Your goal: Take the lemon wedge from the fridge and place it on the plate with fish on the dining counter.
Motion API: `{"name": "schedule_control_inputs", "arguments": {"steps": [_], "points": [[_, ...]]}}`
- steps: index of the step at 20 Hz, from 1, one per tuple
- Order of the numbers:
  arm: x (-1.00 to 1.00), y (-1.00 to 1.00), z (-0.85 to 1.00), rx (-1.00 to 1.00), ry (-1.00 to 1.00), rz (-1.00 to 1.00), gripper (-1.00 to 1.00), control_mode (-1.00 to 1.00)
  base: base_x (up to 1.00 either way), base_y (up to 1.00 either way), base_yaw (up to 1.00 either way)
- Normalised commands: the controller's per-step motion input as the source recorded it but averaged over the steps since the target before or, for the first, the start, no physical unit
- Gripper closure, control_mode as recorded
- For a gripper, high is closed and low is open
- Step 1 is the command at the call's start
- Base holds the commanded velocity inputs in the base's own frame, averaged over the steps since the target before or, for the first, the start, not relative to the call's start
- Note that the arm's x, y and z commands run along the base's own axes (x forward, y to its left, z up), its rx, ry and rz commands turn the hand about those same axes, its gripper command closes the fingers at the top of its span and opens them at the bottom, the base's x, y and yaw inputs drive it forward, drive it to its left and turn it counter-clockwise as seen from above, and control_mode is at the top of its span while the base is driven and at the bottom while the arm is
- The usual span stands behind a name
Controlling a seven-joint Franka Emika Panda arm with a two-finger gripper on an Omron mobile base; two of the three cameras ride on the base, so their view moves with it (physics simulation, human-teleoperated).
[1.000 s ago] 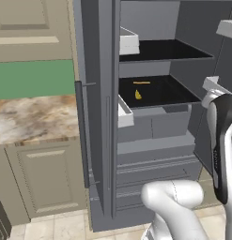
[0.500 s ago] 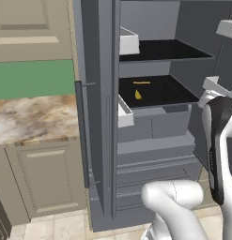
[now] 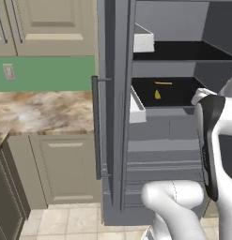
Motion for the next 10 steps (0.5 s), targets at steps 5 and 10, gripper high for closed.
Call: {"name": "schedule_control_inputs", "arguments": {"steps": [5, 10], "points": [[0.0, 0.0, 0.0, 0.0, 0.0, 0.0, -1.0, 1.0, 0.37, -0.25, 0.03], [0.0, 0.0, 0.0, 0.0, 0.0, 0.0, -1.0, 1.0, 0.73, -0.35, 0.03]]}}
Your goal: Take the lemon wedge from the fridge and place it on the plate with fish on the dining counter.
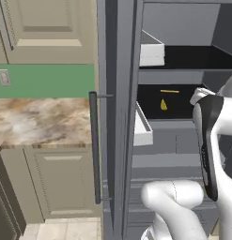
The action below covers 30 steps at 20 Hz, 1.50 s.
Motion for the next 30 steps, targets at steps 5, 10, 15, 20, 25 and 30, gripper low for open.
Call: {"name": "schedule_control_inputs", "arguments": {"steps": [5, 10, 15, 20, 25, 30], "points": [[0.0, 0.0, 0.0, 0.0, 0.0, 0.0, -1.0, 1.0, 0.24, -0.24, 0.02], [0.0, 0.0, 0.0, 0.0, 0.0, 0.0, -1.0, 1.0, 0.04, -0.21, -0.11], [0.0, 0.0, 0.0, 0.0, 0.0, 0.0, -1.0, 1.0, 0.37, 0.05, -0.05], [0.0, 0.0, 0.0, 0.0, 0.0, 0.0, -1.0, 1.0, 0.52, 0.0, -0.04], [0.01, 0.02, 0.0, 0.0, 0.0, 0.05, -1.0, -1.0, 0.1, 0.0, -0.01], [0.48, 0.5, -0.03, -0.01, 0.05, 0.31, -1.0, -1.0, 0.0, 0.0, 0.0]]}}
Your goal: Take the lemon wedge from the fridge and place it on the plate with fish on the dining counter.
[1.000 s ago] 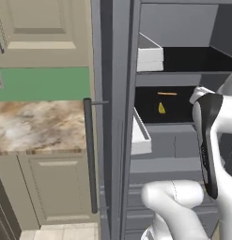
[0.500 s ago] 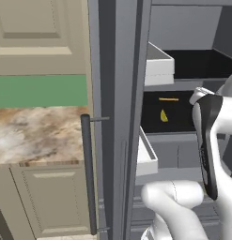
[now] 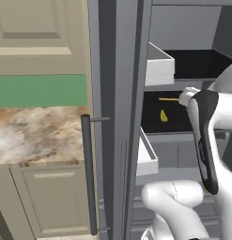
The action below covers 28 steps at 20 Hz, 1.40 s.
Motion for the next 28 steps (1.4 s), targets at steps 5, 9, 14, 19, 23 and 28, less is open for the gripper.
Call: {"name": "schedule_control_inputs", "arguments": {"steps": [5, 9, 14, 19, 23, 28], "points": [[0.53, 0.23, -0.23, -0.09, 0.17, 0.04, -1.0, -1.0, 0.0, 0.0, 0.0], [0.56, -0.29, -0.35, 0.0, 0.03, 0.08, -1.0, -1.0, 0.0, 0.0, 0.0], [0.6, -0.09, -0.49, 0.0, 0.01, 0.07, -1.0, -1.0, 0.0, 0.0, 0.0], [0.68, 0.0, -0.26, -0.02, 0.0, 0.0, -1.0, -1.0, 0.0, 0.0, 0.0], [0.65, 0.0, -0.37, -0.04, -0.07, 0.0, -1.0, -1.0, 0.0, 0.0, 0.0], [0.39, 0.0, -0.34, 0.0, -0.01, 0.0, -1.0, -1.0, 0.0, 0.0, 0.0]]}}
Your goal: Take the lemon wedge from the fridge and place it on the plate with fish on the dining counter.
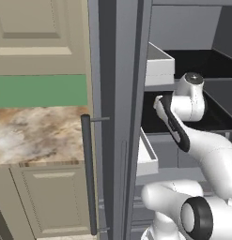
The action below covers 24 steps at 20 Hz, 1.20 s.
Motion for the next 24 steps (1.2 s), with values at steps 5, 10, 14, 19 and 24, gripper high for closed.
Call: {"name": "schedule_control_inputs", "arguments": {"steps": [5, 10, 14, 19, 24], "points": [[0.42, -0.05, -0.3, 0.0, -0.02, 0.0, -1.0, -1.0, 0.0, 0.0, 0.0], [0.37, -0.24, -0.1, 0.0, 0.0, 0.0, -1.0, -1.0, 0.0, 0.0, 0.0], [0.39, -0.08, -0.14, 0.0, 0.0, 0.0, -1.0, -1.0, 0.0, 0.0, 0.0], [0.17, 0.0, -0.3, 0.0, 0.0, 0.03, -1.0, -1.0, 0.0, 0.0, 0.0], [0.04, 0.0, -0.25, 0.0, 0.0, 0.03, -1.0, -1.0, 0.0, 0.0, 0.0]]}}
